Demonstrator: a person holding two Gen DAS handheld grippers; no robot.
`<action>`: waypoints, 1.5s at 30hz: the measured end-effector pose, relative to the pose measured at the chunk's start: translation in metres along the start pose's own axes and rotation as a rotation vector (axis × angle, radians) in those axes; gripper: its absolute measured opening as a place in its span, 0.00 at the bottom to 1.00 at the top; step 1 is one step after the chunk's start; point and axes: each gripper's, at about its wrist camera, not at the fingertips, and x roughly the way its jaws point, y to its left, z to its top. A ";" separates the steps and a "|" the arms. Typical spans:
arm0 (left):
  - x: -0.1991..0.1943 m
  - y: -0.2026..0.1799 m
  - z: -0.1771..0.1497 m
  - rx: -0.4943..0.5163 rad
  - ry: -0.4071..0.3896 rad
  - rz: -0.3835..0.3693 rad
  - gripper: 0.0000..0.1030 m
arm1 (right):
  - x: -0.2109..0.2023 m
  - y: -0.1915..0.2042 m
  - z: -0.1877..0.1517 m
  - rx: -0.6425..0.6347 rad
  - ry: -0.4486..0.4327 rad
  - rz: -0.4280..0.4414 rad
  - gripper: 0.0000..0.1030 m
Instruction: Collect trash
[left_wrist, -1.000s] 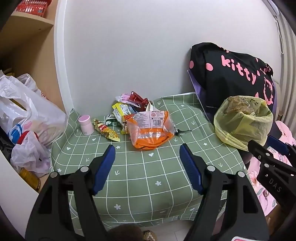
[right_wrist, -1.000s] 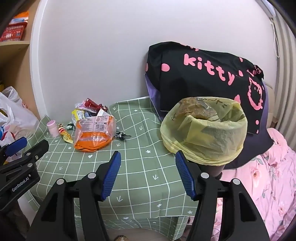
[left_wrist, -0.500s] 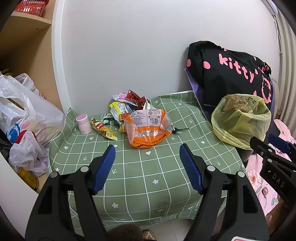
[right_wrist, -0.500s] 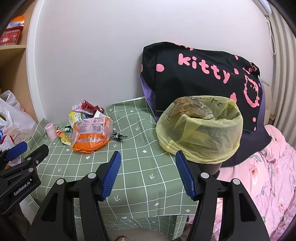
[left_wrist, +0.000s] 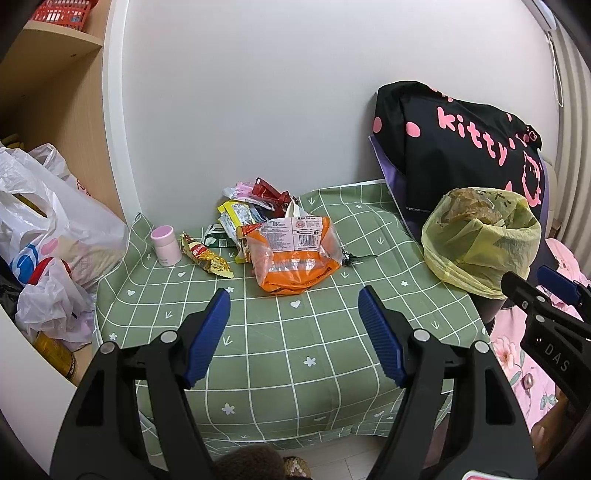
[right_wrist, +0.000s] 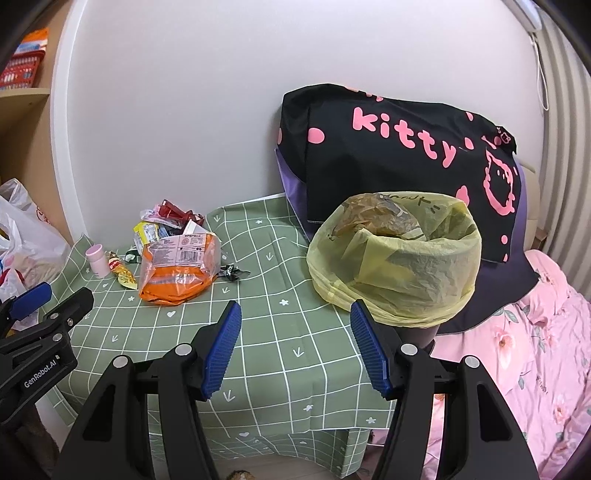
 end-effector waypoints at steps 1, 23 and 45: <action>0.000 0.000 0.000 0.001 -0.001 0.001 0.66 | 0.000 0.000 0.000 0.001 -0.001 -0.001 0.56; 0.002 -0.001 0.000 0.004 0.003 -0.003 0.66 | 0.003 -0.004 -0.001 0.018 0.005 0.001 0.56; 0.002 -0.004 0.003 0.008 0.000 -0.002 0.66 | 0.004 -0.007 -0.002 0.021 0.005 0.004 0.56</action>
